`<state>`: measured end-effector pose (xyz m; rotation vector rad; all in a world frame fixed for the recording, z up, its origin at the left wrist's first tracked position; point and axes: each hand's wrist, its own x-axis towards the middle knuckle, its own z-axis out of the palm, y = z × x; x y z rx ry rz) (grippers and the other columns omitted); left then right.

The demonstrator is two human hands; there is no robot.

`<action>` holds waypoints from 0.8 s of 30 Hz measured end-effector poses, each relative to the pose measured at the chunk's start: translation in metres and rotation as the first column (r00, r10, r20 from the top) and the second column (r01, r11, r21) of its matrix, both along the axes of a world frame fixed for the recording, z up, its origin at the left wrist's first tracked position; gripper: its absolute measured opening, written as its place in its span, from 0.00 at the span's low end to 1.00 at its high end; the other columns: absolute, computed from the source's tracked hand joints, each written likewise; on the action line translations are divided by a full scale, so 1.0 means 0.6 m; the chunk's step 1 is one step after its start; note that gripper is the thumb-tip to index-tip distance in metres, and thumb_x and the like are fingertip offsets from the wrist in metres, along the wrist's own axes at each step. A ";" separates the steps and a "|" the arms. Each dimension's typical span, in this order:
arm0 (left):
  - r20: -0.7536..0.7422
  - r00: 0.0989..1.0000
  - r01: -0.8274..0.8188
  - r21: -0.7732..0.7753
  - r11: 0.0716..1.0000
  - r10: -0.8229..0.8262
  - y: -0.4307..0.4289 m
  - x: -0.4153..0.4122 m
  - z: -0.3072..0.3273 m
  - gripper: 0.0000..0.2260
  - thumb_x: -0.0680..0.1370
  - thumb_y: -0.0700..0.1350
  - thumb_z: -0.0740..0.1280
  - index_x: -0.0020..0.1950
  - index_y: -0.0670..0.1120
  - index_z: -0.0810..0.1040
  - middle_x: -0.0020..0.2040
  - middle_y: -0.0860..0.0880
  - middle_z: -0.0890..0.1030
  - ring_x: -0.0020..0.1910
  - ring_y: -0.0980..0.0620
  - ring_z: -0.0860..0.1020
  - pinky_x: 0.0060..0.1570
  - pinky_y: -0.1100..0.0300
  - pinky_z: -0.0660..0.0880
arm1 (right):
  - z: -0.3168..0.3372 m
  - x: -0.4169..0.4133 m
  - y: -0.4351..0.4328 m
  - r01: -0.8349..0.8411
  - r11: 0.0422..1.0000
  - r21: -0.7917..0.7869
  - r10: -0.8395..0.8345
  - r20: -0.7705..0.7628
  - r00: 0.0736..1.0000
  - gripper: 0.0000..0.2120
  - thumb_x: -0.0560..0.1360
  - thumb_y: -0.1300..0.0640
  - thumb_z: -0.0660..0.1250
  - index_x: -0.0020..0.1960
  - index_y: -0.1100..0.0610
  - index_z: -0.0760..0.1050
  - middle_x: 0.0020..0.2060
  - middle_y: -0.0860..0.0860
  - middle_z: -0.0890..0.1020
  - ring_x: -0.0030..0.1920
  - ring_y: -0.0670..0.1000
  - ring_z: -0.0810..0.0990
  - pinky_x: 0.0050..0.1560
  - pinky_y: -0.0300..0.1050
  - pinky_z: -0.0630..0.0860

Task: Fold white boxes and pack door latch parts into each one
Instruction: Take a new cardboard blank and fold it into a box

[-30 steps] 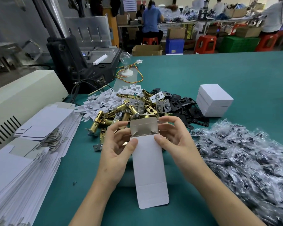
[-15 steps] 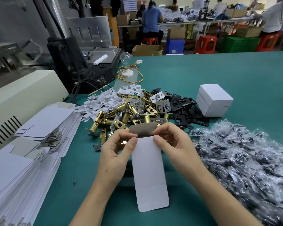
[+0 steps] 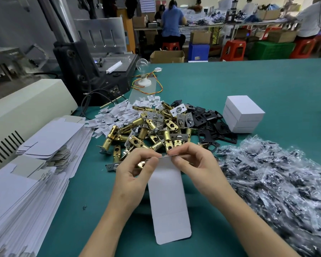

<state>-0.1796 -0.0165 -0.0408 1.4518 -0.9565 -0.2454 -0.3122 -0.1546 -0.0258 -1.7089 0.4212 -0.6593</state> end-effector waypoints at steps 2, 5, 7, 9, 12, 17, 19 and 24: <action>-0.074 0.997 0.015 0.014 1.000 -0.014 0.000 -0.003 0.001 0.11 0.80 0.59 0.66 0.51 0.55 0.84 0.53 0.50 0.85 0.52 0.49 0.82 0.50 0.54 0.77 | 0.000 0.000 0.001 0.000 1.000 -0.023 0.000 -0.011 1.000 0.07 0.79 0.58 0.72 0.50 0.45 0.83 0.49 0.46 0.86 0.51 0.48 0.84 0.60 0.60 0.80; -0.165 0.986 0.010 0.051 0.999 -0.001 -0.001 -0.003 0.004 0.13 0.77 0.61 0.68 0.48 0.53 0.85 0.48 0.51 0.85 0.47 0.47 0.81 0.44 0.62 0.78 | -0.001 -0.001 0.005 -0.041 0.998 -0.049 0.040 -0.022 0.999 0.08 0.78 0.58 0.74 0.51 0.45 0.83 0.49 0.44 0.85 0.53 0.46 0.84 0.53 0.49 0.83; -0.236 0.972 0.020 0.049 0.999 -0.008 0.000 0.000 0.004 0.15 0.76 0.62 0.69 0.48 0.51 0.85 0.46 0.50 0.84 0.45 0.50 0.81 0.43 0.62 0.78 | -0.001 -0.001 0.006 -0.064 0.997 -0.046 0.063 -0.013 0.998 0.09 0.77 0.58 0.75 0.53 0.45 0.83 0.50 0.44 0.85 0.54 0.46 0.84 0.53 0.43 0.82; -0.294 0.955 0.041 0.038 0.998 -0.028 0.001 0.002 0.003 0.16 0.75 0.61 0.70 0.49 0.50 0.85 0.48 0.49 0.84 0.47 0.52 0.81 0.47 0.58 0.79 | -0.001 0.000 0.005 -0.064 0.998 -0.011 0.064 0.014 0.998 0.11 0.74 0.54 0.76 0.54 0.43 0.82 0.52 0.44 0.85 0.56 0.47 0.84 0.55 0.44 0.82; -0.380 0.924 0.043 0.018 0.999 -0.033 0.001 0.003 0.002 0.14 0.73 0.59 0.72 0.52 0.52 0.87 0.51 0.50 0.85 0.51 0.49 0.82 0.54 0.46 0.79 | -0.004 0.001 0.004 -0.066 0.998 0.013 0.066 0.017 0.998 0.19 0.68 0.45 0.78 0.57 0.39 0.78 0.53 0.41 0.83 0.57 0.45 0.84 0.54 0.43 0.83; -0.464 0.885 0.029 -0.004 1.000 -0.027 0.000 0.006 0.002 0.10 0.75 0.50 0.71 0.54 0.54 0.88 0.51 0.52 0.87 0.49 0.53 0.83 0.47 0.56 0.82 | -0.009 0.001 0.010 -0.078 0.997 -0.029 0.075 -0.090 0.993 0.22 0.69 0.44 0.77 0.61 0.36 0.74 0.53 0.41 0.85 0.52 0.45 0.86 0.51 0.51 0.85; -0.466 0.885 0.023 -0.003 1.000 -0.022 0.002 0.007 0.004 0.10 0.75 0.50 0.71 0.54 0.55 0.88 0.52 0.51 0.87 0.48 0.54 0.83 0.45 0.59 0.82 | -0.006 -0.001 0.009 -0.098 0.995 -0.028 0.094 -0.096 0.991 0.20 0.70 0.44 0.75 0.60 0.38 0.76 0.53 0.42 0.86 0.51 0.46 0.86 0.50 0.54 0.85; -0.480 0.876 0.038 0.000 0.999 -0.033 0.006 0.014 0.005 0.11 0.75 0.50 0.71 0.55 0.56 0.88 0.49 0.51 0.87 0.49 0.53 0.82 0.52 0.53 0.80 | 0.000 -0.005 0.003 -0.162 0.987 -0.006 0.161 -0.108 0.981 0.17 0.73 0.45 0.73 0.61 0.38 0.78 0.55 0.45 0.86 0.53 0.48 0.87 0.53 0.57 0.85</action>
